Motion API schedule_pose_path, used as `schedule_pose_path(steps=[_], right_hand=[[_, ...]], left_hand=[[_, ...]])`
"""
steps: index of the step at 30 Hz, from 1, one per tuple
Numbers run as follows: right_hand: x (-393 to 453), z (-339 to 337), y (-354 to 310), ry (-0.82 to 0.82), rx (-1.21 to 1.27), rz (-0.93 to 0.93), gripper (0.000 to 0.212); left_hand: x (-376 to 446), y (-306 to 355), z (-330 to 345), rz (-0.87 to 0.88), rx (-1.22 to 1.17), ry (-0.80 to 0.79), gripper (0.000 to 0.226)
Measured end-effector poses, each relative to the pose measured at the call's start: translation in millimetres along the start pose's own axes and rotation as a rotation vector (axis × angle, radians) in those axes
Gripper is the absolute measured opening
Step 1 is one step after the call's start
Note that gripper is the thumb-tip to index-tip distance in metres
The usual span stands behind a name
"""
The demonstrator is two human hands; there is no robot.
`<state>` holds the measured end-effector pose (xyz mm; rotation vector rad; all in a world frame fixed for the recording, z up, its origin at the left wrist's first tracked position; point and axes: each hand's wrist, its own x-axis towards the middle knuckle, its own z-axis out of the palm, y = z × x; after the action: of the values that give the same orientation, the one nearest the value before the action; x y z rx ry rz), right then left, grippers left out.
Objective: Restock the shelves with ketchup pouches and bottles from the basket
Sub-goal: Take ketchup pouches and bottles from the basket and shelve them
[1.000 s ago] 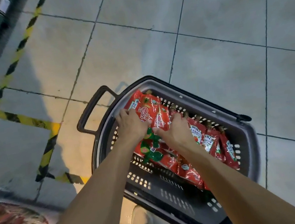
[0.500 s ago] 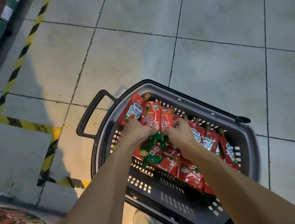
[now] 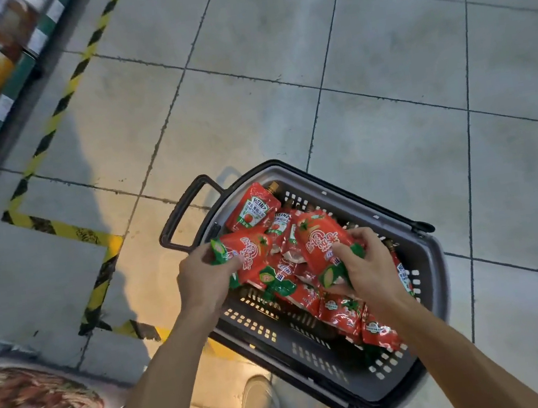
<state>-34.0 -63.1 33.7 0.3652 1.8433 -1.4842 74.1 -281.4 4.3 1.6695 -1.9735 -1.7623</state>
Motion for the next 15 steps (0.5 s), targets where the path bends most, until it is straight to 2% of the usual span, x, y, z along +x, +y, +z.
schedule_pose_path(steps=[8,12,15], right_hand=[[-153.4,-10.9,-77.5,-0.057,0.101,0.016,0.028],[-238.9,-5.3,-132.3,-0.173,0.095,-0.041,0.036],[-294.7,-1.8,-167.1,-0.285,0.062,-0.058,0.045]], left_hand=[[-136.2,45.8,-106.2,-0.096,-0.399,0.094,0.045],[-221.8,93.2,-161.7,-0.071,-0.682,0.045,0.025],[-283.3,122.7,-201.1,-0.008,-0.830,0.020,0.020]])
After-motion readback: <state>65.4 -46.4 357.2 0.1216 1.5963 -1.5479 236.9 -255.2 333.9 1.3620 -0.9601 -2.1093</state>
